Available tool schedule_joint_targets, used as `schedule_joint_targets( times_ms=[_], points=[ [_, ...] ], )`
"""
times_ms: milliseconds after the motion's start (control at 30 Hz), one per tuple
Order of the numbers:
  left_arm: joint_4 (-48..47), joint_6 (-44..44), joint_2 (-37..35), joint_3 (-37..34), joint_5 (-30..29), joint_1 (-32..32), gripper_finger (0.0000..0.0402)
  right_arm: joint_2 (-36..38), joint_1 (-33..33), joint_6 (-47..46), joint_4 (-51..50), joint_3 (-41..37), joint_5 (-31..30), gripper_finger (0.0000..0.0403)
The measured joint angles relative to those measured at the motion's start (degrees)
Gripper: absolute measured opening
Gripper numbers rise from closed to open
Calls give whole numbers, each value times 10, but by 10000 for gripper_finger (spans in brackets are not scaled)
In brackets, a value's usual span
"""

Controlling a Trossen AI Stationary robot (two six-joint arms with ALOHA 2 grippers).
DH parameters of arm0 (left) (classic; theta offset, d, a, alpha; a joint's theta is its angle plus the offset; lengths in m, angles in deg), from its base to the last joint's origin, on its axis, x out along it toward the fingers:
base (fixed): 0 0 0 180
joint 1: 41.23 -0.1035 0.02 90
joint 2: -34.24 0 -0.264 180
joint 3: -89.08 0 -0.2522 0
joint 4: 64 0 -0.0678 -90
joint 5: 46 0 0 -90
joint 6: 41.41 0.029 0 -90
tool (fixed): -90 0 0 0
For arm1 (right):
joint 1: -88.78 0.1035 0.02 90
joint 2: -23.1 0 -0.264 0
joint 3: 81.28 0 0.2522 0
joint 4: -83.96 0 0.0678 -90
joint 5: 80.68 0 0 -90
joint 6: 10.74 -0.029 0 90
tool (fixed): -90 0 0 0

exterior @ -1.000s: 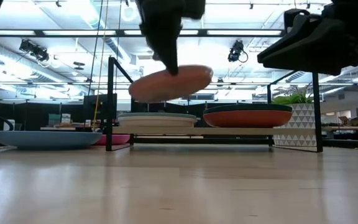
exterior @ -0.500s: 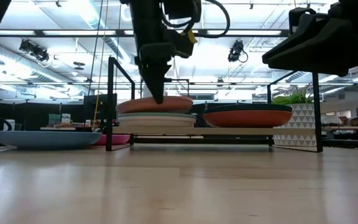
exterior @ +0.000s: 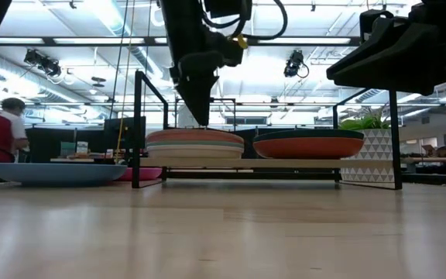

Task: Place and stack plates onto a shelf
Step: Stack the brown plate on top of the light blue plate on the shelf, then stack the blue plate on top of the dark green plate on the shelf

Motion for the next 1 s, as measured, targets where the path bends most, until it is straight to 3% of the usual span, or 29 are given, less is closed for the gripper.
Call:
schedule_joint_targets(
  times_ms=[133, 733, 1000],
  points=[
    [-12, -4, 0, 0, -56, -1, 144, 0, 0, 0, 0, 0, 0, 78],
    [-21, -62, 4, -35, -74, 29, 142, 0, -1, 0, -1, 0, 0, 78],
    [-80, -62, -20, 80, -83, 51, 142, 0, -1, 3, -1, 0, 0, 78]
  ],
)
